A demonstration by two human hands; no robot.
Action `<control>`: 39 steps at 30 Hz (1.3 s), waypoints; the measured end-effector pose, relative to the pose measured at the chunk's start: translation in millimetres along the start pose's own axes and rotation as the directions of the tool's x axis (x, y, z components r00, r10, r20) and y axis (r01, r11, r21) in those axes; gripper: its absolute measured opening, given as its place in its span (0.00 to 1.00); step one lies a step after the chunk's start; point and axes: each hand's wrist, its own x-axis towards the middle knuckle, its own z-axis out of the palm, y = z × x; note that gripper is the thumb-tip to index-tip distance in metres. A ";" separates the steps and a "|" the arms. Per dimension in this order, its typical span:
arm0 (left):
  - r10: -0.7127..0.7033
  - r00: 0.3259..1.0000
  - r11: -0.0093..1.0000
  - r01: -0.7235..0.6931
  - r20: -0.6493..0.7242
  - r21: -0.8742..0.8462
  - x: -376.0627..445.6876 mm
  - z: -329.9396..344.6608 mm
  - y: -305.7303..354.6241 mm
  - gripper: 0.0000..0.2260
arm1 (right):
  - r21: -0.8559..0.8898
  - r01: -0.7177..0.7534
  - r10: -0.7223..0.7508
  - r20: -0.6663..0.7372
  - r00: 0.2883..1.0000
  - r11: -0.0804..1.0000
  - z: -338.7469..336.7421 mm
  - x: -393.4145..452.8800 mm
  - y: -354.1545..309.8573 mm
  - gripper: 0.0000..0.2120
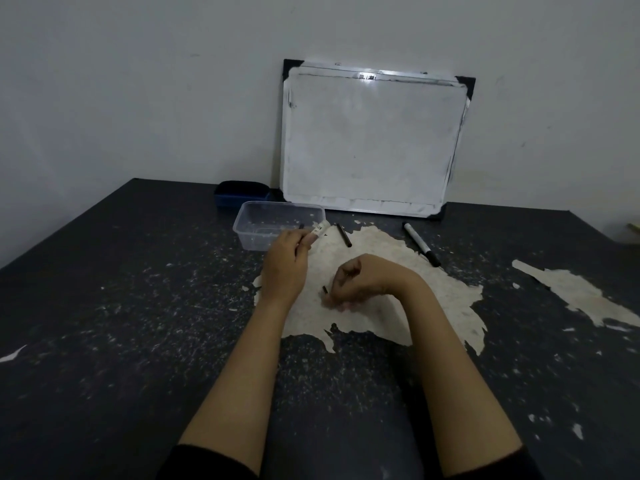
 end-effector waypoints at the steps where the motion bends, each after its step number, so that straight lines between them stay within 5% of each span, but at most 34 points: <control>1: 0.010 1.000 1.000 -0.010 0.004 0.000 -0.4 -0.1 0.6 0.12 | 0.060 0.031 -0.027 -0.064 0.998 0.998 -2.8 1.8 5.0 0.04; 6: 0.055 0.996 0.998 -0.056 0.066 0.008 -1.9 2.4 0.7 0.11 | 0.367 0.284 -0.088 -0.468 0.879 0.886 -9.8 9.4 26.0 0.06; 10: 0.092 0.989 0.996 -0.091 0.119 -0.010 -5.3 3.7 6.1 0.12 | 0.422 0.430 -0.092 -0.619 0.780 0.798 -8.8 14.0 25.1 0.09; 23: 0.075 0.988 0.997 -0.076 0.138 0.002 -5.3 3.2 6.5 0.13 | 0.305 0.449 -0.133 -0.686 0.716 0.840 -11.8 9.0 24.7 0.04; 39: 0.089 0.980 0.996 -0.082 0.178 -0.045 -6.6 1.9 10.8 0.12 | 0.294 0.513 -0.245 -0.623 0.742 0.806 -11.2 10.8 25.3 0.10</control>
